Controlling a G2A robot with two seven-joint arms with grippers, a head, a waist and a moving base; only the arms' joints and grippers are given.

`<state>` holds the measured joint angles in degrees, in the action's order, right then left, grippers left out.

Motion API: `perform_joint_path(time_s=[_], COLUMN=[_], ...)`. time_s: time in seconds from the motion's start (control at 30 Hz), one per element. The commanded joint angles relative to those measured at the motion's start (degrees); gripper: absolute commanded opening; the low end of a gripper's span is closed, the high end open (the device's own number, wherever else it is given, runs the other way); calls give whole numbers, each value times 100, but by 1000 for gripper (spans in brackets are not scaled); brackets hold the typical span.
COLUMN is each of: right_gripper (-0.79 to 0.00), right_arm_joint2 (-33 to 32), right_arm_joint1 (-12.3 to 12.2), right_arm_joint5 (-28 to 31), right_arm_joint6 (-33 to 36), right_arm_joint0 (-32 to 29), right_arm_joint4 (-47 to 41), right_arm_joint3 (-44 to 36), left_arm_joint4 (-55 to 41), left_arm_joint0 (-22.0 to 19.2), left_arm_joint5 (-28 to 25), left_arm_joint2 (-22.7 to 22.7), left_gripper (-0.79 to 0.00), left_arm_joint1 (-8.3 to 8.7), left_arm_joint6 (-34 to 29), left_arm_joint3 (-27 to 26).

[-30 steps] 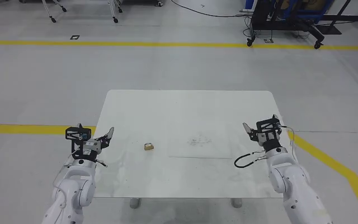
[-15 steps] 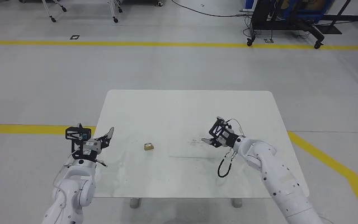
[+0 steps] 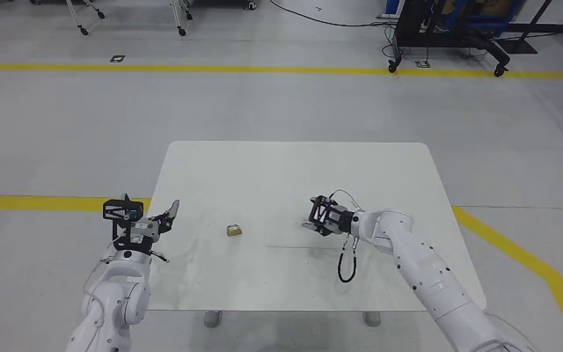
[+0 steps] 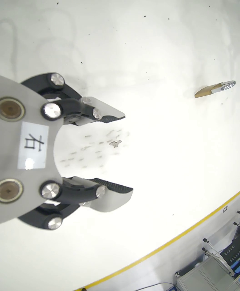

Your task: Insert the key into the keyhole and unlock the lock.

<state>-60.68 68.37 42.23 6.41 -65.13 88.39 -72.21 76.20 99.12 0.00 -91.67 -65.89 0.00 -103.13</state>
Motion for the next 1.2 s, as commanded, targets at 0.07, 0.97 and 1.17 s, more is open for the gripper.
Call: perform_joint_path(time_s=[0.07, 0.97, 1.17], right_gripper=[-348, -785, -785], right_arm_joint2=[193, 443, 410], right_arm_joint1=[50, -10, -144], right_arm_joint5=[-15, 445, 165], right_arm_joint6=[130, -120, -812], right_arm_joint0=[213, 420, 99], right_arm_joint4=[59, 412, 1218], right_arm_joint3=[221, 279, -114], left_arm_joint4=[0, 0, 0], left_arm_joint0=[0, 0, 0], left_arm_joint5=[0, 0, 0], left_arm_joint2=[0, 0, 0], left_gripper=[0, 0, 0], left_arm_joint1=[0, 0, 0], left_arm_joint6=[0, 0, 0], left_arm_joint3=[0, 0, 0])
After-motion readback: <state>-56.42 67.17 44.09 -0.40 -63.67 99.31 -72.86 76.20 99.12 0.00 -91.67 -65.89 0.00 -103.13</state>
